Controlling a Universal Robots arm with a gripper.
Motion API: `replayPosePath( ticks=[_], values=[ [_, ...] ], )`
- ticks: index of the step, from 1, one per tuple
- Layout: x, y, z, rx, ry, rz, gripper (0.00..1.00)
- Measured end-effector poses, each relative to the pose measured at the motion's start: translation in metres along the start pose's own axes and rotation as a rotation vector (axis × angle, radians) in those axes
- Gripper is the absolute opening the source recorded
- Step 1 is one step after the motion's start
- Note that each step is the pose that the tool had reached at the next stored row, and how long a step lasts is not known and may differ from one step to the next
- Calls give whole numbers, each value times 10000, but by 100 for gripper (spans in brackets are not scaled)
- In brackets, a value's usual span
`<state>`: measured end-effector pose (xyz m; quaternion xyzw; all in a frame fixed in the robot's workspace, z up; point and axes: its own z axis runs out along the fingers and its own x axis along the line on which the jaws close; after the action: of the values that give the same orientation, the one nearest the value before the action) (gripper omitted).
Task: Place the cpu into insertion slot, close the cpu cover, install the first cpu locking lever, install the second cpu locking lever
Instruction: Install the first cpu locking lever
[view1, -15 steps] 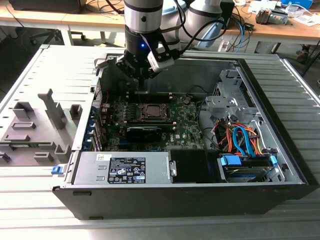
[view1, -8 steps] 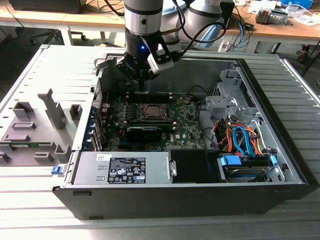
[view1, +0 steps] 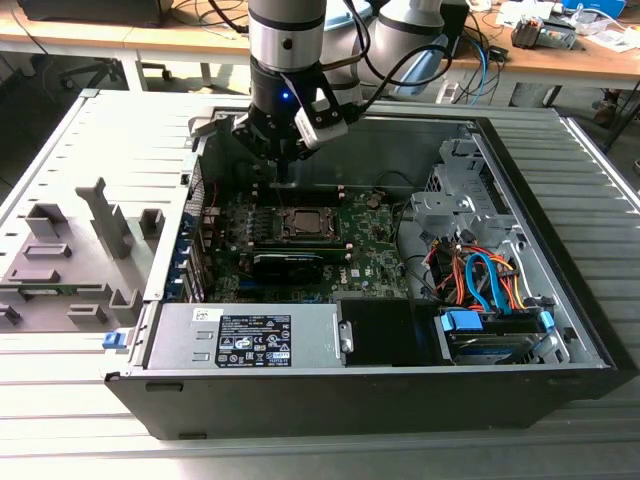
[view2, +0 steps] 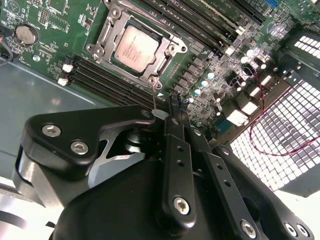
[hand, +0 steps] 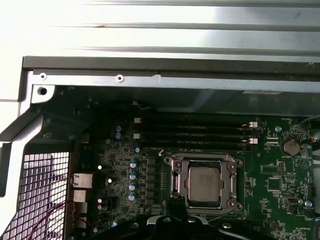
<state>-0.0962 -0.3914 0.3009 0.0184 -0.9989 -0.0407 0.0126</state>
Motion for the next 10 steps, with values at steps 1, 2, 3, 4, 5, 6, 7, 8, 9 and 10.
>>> replayPosePath(
  ticks=[1,2,3,4,5,6,7,8,9,10],
  values=[
    [4,4,1,2,1,0,11],
    [17,6,3,1,1,0,11],
    [27,7,5,3,1,0,11],
    [35,8,7,2,2,-1,11],
    [40,8,8,1,1,-1,11],
    [44,8,10,1,1,-1,11],
    [46,8,10,2,2,-2,11],
    [49,8,11,2,2,-1,11],
    [51,8,12,3,2,-1,11],
    [52,8,13,3,2,-1,11]
  ],
)
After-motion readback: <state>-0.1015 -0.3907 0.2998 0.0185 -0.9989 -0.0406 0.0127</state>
